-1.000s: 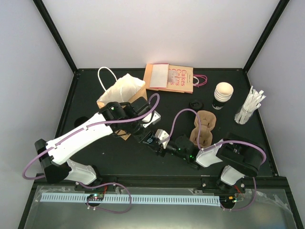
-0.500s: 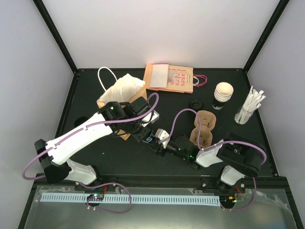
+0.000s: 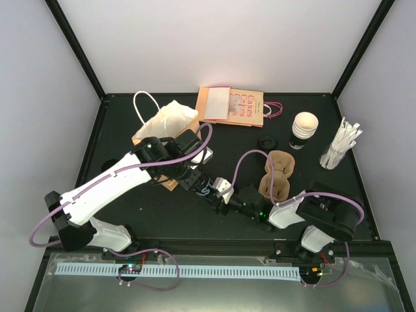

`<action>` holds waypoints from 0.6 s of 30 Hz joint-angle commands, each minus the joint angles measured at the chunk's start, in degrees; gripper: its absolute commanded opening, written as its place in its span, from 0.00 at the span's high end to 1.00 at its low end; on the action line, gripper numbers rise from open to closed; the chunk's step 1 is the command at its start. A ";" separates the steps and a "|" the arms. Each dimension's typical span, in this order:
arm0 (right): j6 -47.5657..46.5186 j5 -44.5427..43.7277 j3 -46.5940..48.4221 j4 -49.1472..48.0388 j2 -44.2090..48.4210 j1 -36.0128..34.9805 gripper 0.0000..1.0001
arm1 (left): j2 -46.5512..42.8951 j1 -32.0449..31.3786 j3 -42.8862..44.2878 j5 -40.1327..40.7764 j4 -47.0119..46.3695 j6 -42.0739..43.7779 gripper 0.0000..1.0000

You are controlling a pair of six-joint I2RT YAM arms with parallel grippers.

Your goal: Pack the takeout coffee

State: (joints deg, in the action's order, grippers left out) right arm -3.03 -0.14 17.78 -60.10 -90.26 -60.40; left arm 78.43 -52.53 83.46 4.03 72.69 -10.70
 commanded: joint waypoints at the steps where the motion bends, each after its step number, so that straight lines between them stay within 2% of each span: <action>1: -1.03 -1.39 -1.25 1.14 0.26 -0.04 0.21 | -2.16 0.50 2.12 -0.73 -0.02 0.00 0.98; 3: -1.01 -0.55 -1.34 0.70 0.69 0.02 0.17 | -2.16 0.44 1.64 -1.86 -0.78 0.34 0.98; 6: -0.89 0.01 -1.11 1.15 1.90 0.03 0.19 | -1.73 0.44 0.94 -2.55 -1.48 0.68 0.98; 18: -0.48 -0.56 -1.39 2.53 3.11 0.02 0.15 | 0.40 0.41 -0.33 -4.12 -1.76 0.85 0.98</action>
State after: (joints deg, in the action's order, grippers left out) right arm -3.33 0.03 16.91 -56.88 -88.97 -60.40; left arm 78.52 -52.23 83.31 1.76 72.18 -10.61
